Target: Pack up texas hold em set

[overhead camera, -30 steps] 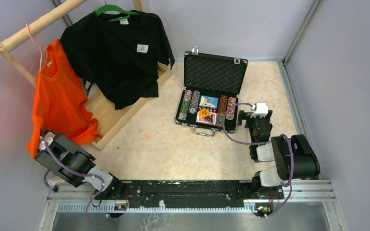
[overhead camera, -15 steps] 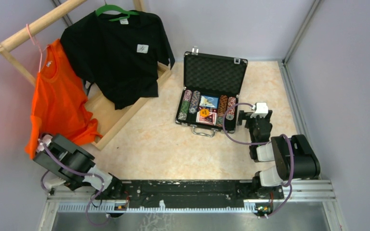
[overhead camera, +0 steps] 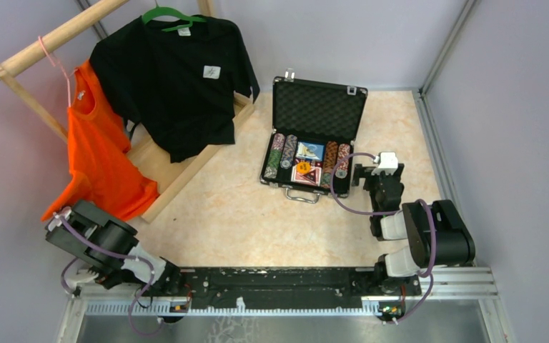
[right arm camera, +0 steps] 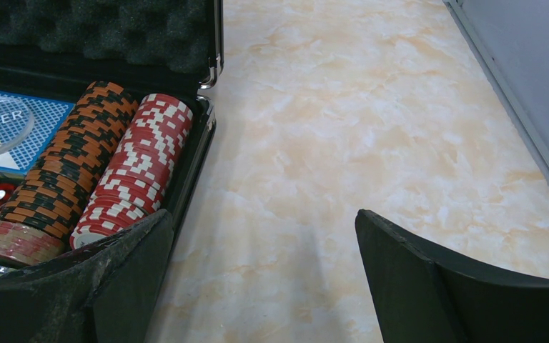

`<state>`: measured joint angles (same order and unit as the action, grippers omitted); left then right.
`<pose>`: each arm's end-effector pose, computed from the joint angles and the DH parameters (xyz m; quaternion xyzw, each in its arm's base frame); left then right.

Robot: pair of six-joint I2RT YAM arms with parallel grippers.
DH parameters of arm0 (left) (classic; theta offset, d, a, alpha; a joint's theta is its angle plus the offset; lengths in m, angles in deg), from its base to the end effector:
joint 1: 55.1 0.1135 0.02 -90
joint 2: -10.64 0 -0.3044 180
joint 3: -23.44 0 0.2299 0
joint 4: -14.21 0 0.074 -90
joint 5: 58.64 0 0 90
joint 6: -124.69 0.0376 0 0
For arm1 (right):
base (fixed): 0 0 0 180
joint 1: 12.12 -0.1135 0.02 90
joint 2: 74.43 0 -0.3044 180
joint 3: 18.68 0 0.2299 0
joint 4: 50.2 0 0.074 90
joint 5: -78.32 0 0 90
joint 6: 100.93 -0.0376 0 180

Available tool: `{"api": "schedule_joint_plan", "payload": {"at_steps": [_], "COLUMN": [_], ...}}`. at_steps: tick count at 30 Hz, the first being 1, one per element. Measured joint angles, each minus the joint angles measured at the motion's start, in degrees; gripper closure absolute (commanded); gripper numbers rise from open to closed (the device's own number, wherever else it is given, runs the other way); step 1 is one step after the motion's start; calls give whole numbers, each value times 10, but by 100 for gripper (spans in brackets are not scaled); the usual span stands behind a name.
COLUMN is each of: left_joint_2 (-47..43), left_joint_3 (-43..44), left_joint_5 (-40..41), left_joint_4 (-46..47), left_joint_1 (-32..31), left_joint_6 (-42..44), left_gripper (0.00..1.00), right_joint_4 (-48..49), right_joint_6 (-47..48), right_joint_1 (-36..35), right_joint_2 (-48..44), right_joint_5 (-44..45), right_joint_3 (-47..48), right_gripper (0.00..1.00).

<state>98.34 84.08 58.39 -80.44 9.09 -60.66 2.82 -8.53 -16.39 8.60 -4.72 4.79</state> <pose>0.0525 0.1479 0.2216 0.9091 -0.2289 -0.2879 0.1955 0.2099 0.0111 0.2048 -0.0030 0.7460 -0.0345 0.6650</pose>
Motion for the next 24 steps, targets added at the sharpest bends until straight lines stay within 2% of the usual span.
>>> {"api": "schedule_joint_plan", "payload": {"at_steps": [6, 12, 24], "left_joint_2": [1, -6, -11], "left_joint_3": [0, -18, -20], "left_joint_5": [2, 0, -2], "left_joint_4": [16, 89, 93], "left_joint_1": [0, -1, -4], "left_joint_6": [-1, 34, 48], "left_gripper": [1, 0, 0], "right_joint_4": [0, 0, 0], "right_joint_6": [0, 0, 0], "right_joint_1": [0, 0, 0], "right_joint_2": [0, 0, 0], "right_joint_5": [0, 0, 0], "right_joint_3": [0, 0, 0], "right_gripper": [1, 1, 1]}}
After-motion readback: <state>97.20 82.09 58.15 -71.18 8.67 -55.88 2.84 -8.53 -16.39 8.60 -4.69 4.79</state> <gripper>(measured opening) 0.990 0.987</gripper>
